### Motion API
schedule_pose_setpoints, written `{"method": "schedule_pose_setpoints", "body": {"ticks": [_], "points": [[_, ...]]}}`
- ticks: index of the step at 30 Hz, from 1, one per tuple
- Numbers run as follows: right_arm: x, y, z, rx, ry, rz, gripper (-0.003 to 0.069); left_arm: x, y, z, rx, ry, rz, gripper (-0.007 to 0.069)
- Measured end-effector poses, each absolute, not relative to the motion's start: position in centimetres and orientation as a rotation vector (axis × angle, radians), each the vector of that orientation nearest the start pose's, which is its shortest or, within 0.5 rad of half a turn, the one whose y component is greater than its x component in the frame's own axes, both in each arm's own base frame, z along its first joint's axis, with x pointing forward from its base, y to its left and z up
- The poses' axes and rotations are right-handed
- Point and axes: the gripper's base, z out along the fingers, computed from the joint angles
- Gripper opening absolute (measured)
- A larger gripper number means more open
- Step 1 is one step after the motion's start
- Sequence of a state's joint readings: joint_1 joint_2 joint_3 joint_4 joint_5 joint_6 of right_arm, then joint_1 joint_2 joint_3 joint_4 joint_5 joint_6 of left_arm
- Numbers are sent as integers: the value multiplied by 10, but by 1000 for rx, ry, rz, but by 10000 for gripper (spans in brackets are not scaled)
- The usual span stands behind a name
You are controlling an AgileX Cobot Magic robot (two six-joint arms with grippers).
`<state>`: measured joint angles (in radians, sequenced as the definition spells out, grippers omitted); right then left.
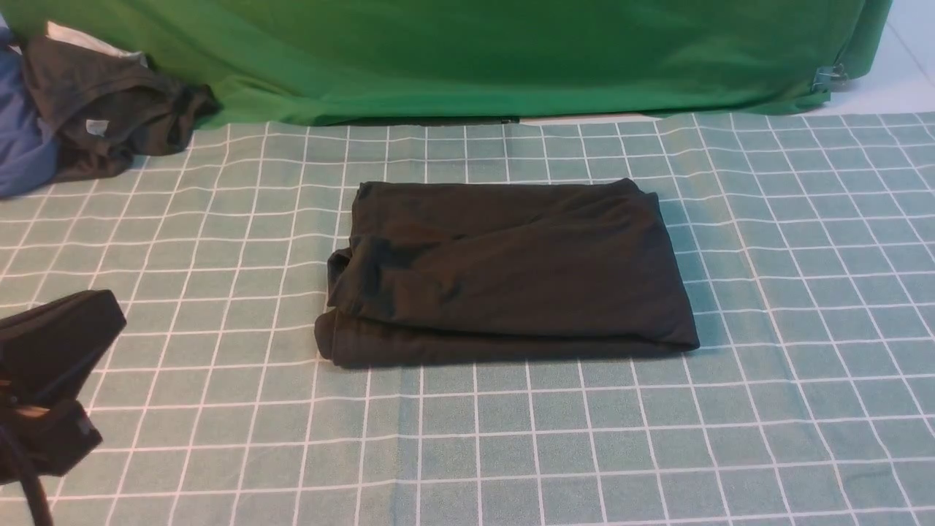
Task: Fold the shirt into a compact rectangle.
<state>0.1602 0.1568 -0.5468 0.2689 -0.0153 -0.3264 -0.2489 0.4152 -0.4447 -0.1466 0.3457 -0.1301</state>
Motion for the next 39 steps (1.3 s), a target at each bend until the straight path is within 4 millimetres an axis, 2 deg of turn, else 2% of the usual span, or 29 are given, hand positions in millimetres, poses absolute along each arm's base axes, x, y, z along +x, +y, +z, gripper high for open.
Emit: {"method": "schedule_pose_setpoints", "body": {"ticks": [8,39], "points": [[12,1,384,-106,1032,89,54,91,-26,314,41,1660,-385,11],[12,1,384,-104,1032,92,117,91,-24,311,111,1644,-299,12]]}}
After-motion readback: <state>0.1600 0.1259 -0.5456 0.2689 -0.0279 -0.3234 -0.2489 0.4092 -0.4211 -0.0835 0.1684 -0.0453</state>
